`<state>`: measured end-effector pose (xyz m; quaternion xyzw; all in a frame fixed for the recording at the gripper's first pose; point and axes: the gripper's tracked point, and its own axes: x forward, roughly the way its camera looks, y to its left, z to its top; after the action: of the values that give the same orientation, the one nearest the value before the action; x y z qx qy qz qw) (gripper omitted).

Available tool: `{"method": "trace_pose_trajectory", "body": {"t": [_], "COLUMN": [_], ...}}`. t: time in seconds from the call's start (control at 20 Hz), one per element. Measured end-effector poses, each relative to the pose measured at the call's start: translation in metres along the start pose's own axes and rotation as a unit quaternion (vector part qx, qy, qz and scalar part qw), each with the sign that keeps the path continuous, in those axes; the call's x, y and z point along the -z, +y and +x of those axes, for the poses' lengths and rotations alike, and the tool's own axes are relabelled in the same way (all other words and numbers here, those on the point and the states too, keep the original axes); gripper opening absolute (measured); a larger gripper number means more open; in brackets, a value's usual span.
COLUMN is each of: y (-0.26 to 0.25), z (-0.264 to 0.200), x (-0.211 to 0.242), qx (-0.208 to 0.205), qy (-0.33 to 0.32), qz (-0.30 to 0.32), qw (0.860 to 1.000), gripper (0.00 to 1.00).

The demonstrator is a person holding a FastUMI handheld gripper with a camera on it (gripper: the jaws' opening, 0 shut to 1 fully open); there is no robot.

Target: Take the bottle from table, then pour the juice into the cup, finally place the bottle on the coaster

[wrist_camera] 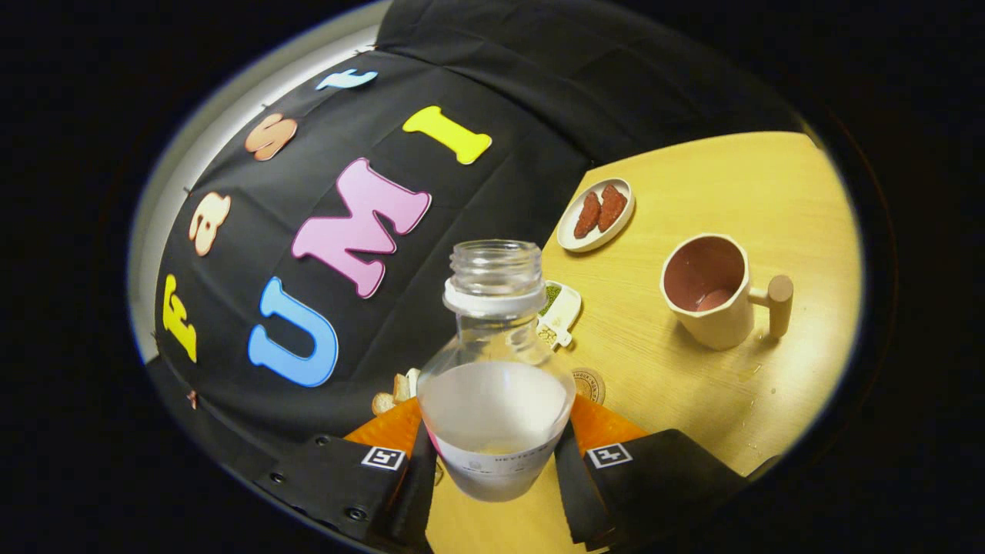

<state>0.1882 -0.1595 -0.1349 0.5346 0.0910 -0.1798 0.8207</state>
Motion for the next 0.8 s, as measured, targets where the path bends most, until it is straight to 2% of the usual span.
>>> {"method": "trace_pose_trajectory", "body": {"t": [0.35, 0.5, 0.8], "y": [-0.023, -0.028, -0.042], "z": [0.015, 0.023, 0.027], "x": [-0.012, -0.013, -0.027], "qx": [0.017, 0.024, 0.034], "qy": [0.040, 0.057, 0.045], "qz": [0.142, 0.192, 0.285], "qw": [0.989, 0.979, 0.957], "gripper": [0.70, 0.71, 0.70]}}
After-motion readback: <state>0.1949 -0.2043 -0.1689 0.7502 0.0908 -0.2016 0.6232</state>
